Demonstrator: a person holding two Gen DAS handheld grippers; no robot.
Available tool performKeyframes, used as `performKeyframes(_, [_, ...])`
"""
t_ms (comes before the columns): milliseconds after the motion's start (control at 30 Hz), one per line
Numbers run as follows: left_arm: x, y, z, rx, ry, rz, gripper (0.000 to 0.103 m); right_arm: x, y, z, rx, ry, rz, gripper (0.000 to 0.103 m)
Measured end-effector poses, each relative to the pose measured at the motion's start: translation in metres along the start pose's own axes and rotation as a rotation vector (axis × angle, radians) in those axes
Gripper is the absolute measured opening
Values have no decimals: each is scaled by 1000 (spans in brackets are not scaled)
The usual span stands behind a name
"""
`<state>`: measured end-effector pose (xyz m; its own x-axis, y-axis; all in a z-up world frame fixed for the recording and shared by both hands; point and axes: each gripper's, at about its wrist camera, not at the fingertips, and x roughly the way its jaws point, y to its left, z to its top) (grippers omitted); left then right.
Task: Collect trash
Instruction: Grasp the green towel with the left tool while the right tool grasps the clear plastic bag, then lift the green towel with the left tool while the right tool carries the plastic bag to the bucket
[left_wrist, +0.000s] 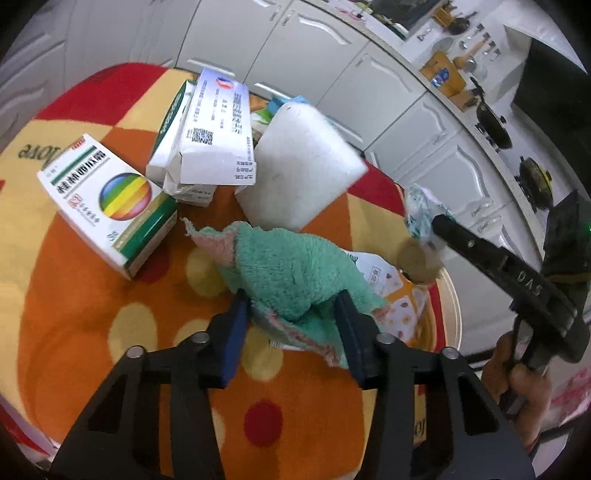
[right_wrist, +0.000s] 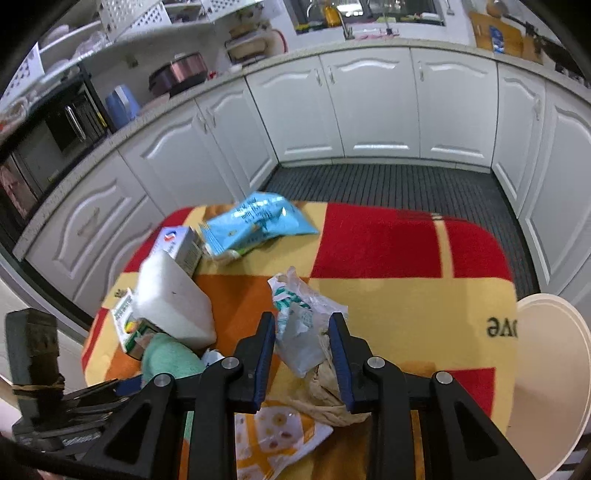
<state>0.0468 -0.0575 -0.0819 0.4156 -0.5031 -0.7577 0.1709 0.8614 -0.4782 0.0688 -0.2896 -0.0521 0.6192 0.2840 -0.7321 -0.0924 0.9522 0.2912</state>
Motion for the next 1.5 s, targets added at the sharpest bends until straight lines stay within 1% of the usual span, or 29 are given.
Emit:
performKeyframes(133, [-26,-17,-5,102,-40,21,39,-28,2,-3,-2,-47,9,29])
performKeyframes(300, [-48,-35,-6,181,-85,30,39,-50,2,-8,-4,-82,5,29])
performKeyframes(500, [-61,-39,-9,209,-91,27,39,-41,-9,-11,20,-36,-37,29])
performKeyframes(533, [-61,-40,-10,212,-89,28,39,-38,-8,-11,13,-29,-36,31])
performKeyframes(567, [-63,-38,-12,214,-87,31,39,-32,-6,-10,3,-12,-34,35])
performKeyframes(600, [-63,-37,-13,216,-84,34,39,-26,-3,-9,-7,7,-33,51])
performKeyframes(633, [-62,-37,-14,217,-81,37,39,-18,0,-8,-18,28,-33,62])
performKeyframes(700, [-62,-38,-14,216,-82,42,39,-4,8,-5,-37,50,-35,63])
performKeyframes(800, [-62,-37,-14,214,-86,51,39,24,17,4,-61,109,-52,62])
performKeyframes(867, [-62,-38,-14,218,-89,55,39,46,21,10,-75,151,-70,61])
performKeyframes(900, [-61,-38,-14,219,-87,54,39,58,22,11,-87,187,-88,59])
performKeyframes(933, [-60,-38,-15,221,-85,52,39,66,21,10,-94,216,-102,50])
performKeyframes(967, [-59,-38,-15,223,-82,52,39,75,20,9,-100,247,-111,43])
performKeyframes(1000, [-58,-39,-15,225,-80,51,39,83,18,7,-105,276,-113,30])
performKeyframes(1033, [-56,-39,-15,228,-79,49,39,86,16,5,-104,292,-105,25])
performKeyframes(1100, [-55,-41,-15,232,-77,49,39,77,13,4,-93,255,-88,22])
performKeyframes(1133, [-54,-41,-14,232,-76,49,38,66,12,6,-80,217,-66,21])
performKeyframes(1300, [-54,-54,-11,246,-85,32,38,4,6,18,-14,56,50,20])
performKeyframes(1367, [-55,-62,-11,260,-92,25,38,-17,4,19,-4,10,77,21])
performKeyframes(1500, [-50,-82,-11,294,-90,12,38,-47,3,13,12,-52,90,20])
